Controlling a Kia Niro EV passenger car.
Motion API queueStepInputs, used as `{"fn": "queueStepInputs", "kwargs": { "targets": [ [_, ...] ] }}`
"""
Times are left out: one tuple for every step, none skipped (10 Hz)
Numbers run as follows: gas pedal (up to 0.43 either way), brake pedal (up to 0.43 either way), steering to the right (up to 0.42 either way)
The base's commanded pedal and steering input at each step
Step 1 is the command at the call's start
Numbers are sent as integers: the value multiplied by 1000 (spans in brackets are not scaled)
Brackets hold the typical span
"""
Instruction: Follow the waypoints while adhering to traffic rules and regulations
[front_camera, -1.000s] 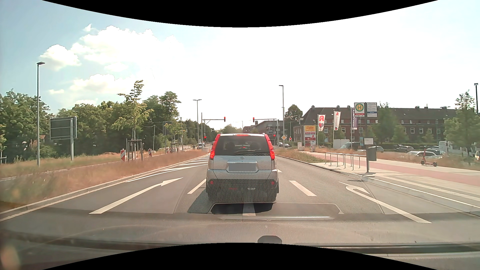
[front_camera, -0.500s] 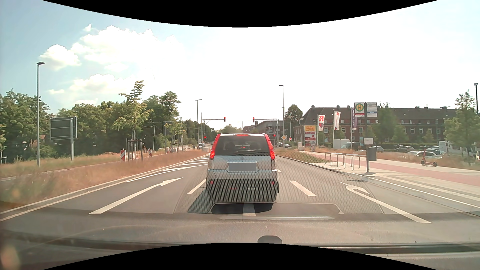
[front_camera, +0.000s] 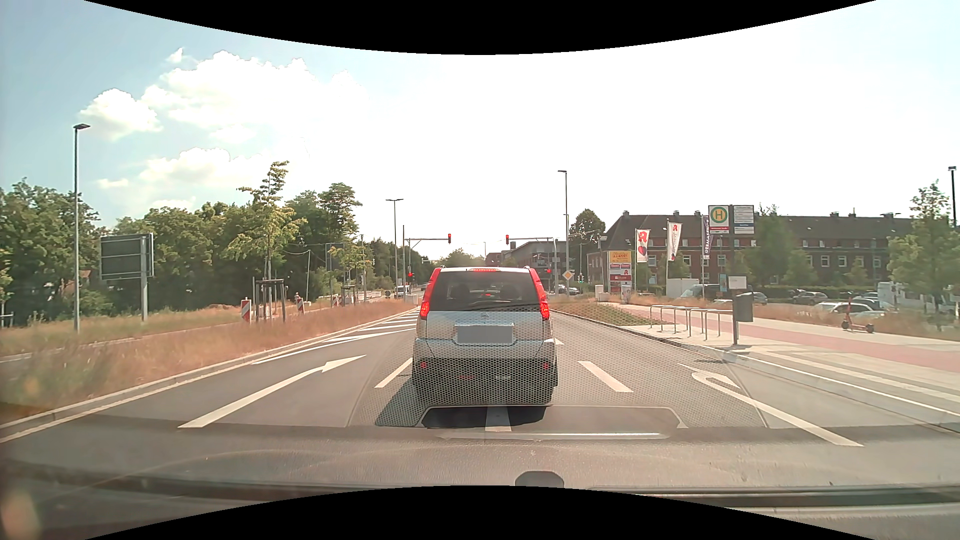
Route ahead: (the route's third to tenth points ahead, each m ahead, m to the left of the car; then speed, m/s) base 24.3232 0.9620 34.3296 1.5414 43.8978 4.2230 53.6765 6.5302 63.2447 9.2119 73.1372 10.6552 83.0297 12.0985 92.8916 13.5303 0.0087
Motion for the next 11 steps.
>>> {"fn": "queueStepInputs", "kwargs": {
  "targets": [
    [0,262,-15],
    [0,262,-15],
    [0,262,-15],
    [0,262,-14],
    [0,262,-15],
    [0,262,-15],
    [0,262,-14],
    [0,262,-15],
    [0,262,-15],
    [0,256,-14],
    [0,262,-14]
  ]
}}
